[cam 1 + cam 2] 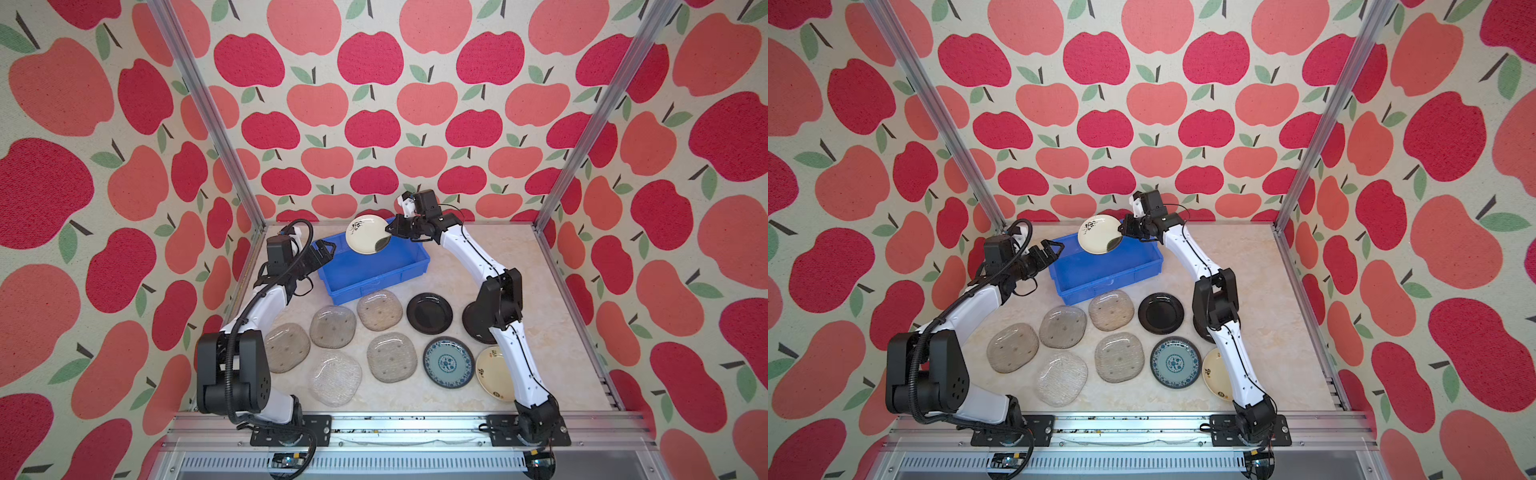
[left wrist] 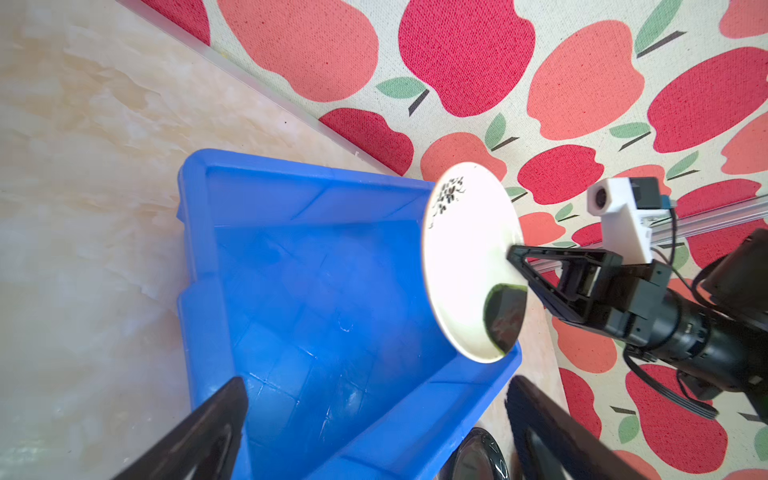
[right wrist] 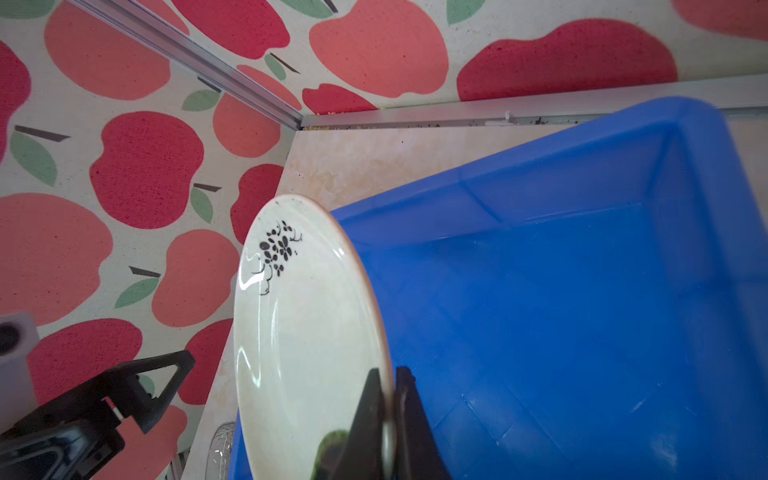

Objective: Place the plates into the plastic bin on the countertop
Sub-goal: 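Lift the cream plate with the right gripper and carry it over the blue bin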

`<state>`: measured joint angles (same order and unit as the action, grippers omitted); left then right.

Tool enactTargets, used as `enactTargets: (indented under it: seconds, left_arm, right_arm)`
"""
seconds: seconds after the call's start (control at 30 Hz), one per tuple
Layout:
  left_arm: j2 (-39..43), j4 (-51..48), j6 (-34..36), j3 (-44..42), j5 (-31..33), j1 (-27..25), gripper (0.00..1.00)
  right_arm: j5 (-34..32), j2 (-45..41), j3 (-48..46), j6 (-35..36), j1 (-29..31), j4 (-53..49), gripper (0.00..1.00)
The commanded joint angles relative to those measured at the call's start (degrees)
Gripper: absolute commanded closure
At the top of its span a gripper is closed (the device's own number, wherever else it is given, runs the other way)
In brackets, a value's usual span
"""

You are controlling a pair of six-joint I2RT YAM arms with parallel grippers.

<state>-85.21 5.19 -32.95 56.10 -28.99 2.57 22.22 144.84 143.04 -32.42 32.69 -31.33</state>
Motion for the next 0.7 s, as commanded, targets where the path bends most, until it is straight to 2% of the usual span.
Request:
enactTargets:
  seconds: [0.0,0.17,0.67]
  left_arm:
    - [2.24,-1.62,2.17,-0.79,0.23,0.84,0.01]
    - [1.68,-1.33,2.41,-1.95,-0.05,1.19,0.01]
    - [-1.01,2.06,2.18,-4.86,-1.27,1.2,0.01]
  right_arm:
    - [0.94,3.08,5.57,-0.05,1.11,-3.55,1.0]
    - [1.65,7.99,9.82,0.43,2.85,-5.27,1.0]
    - [1.4,14.41,11.33,0.18,7.2,-2.08,1.0]
